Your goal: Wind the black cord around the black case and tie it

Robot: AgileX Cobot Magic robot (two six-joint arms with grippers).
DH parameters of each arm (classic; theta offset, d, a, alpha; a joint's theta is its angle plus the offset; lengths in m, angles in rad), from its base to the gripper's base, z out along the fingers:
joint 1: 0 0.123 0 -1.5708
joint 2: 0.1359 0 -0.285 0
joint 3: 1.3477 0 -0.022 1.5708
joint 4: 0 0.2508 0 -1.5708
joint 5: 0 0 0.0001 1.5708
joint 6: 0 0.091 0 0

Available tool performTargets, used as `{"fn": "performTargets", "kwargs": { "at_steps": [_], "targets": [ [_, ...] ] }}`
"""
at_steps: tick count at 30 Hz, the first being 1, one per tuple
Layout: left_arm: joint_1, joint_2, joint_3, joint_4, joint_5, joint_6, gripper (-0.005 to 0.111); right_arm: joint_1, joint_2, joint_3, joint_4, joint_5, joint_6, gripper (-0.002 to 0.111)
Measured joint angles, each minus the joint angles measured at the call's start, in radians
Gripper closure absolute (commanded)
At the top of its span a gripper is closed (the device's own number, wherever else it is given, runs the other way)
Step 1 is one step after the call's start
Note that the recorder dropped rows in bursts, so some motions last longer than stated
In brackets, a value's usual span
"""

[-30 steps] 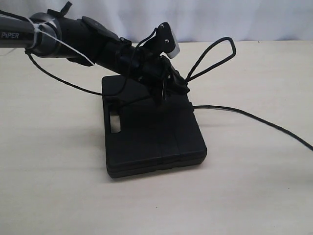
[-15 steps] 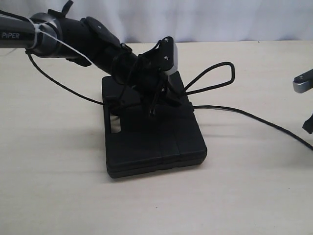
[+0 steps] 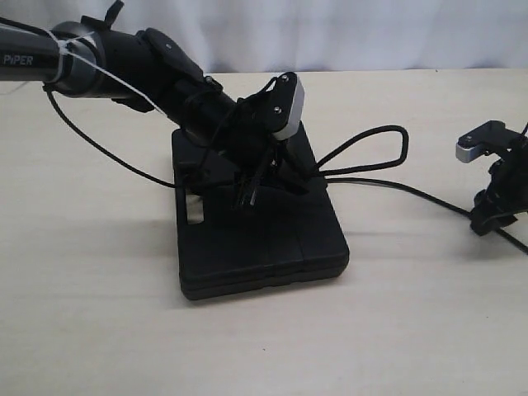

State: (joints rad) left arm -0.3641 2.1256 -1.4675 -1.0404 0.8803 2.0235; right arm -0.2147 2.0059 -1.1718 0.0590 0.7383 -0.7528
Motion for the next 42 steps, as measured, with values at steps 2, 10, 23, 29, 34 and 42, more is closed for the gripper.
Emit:
{"fn": "performTargets", "kwargs": {
  "at_steps": [2, 10, 23, 29, 34, 42],
  "targets": [
    [0.0, 0.0, 0.0, 0.0, 0.02, 0.014, 0.107, 0.0, 0.013, -0.004, 0.0, -0.009, -0.002, 0.068],
    [0.0, 0.0, 0.0, -0.007, 0.037, 0.084, 0.107, 0.0, 0.042, -0.098, 0.019, 0.2, 0.148, 0.104],
    [-0.047, -0.018, 0.0, 0.054, 0.041, 0.088, 0.107, 0.0, -0.057, -0.326, 0.674, 0.477, 0.525, 0.104],
    [-0.138, -0.032, 0.0, 0.26, -0.102, 0.088, 0.107, 0.02, -0.057, -0.326, 0.564, 0.477, 0.635, 0.104],
    [-0.202, -0.032, 0.0, 0.403, -0.251, 0.088, 0.107, 0.021, -0.057, -0.326, 0.554, 0.47, 0.66, 0.104],
    [-0.261, -0.032, 0.01, 0.488, -0.409, 0.088, 0.107, 0.021, -0.057, -0.326, 0.554, 0.354, 0.698, 0.104]
  ]
}}
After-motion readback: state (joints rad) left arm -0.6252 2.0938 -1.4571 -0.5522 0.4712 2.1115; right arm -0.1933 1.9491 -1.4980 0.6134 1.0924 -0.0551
